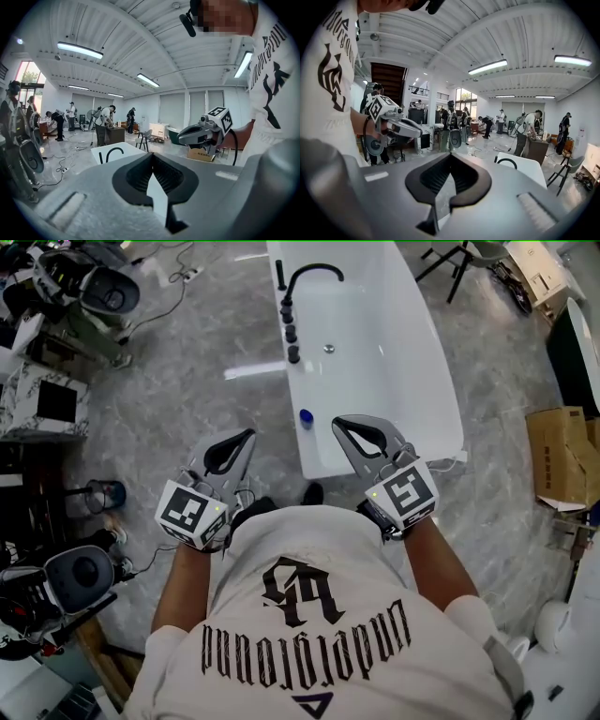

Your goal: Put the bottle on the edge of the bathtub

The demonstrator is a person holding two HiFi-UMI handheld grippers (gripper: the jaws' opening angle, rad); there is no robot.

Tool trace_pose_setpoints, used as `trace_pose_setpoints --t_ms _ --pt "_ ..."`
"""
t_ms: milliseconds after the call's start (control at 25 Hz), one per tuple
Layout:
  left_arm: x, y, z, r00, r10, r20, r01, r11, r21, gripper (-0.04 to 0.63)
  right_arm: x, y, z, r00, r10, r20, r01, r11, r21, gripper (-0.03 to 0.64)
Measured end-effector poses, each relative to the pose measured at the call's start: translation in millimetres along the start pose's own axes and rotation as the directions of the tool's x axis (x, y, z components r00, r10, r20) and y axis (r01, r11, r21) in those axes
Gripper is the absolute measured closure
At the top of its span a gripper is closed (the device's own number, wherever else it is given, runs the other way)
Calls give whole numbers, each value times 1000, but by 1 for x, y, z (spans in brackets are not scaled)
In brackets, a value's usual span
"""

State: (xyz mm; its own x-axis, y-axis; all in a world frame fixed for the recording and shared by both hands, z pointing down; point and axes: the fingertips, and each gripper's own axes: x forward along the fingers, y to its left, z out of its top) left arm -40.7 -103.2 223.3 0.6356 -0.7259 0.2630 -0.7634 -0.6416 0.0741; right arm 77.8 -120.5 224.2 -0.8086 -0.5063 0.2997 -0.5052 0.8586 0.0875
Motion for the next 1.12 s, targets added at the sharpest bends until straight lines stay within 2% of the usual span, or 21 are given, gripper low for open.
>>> trace_pose_setpoints --t_ms 240,480,720,1120 --pt "-28 3 -23 997 -72 -26 72 997 1 589 8 45 -1 999 -27 -18 27 999 22 615" --pt "-91 5 -42 990 -138 -31 138 990 17 589 14 103 3 995 -99 -34 100 994 45 615" --pt "-152 20 -61 986 -164 -35 165 986 18 589 26 159 22 991 -135 -20 137 988 72 615" --pt "-234 42 -120 957 -288 -43 288 958 -12 589 53 266 17 972 -225 -73 232 966 116 615"
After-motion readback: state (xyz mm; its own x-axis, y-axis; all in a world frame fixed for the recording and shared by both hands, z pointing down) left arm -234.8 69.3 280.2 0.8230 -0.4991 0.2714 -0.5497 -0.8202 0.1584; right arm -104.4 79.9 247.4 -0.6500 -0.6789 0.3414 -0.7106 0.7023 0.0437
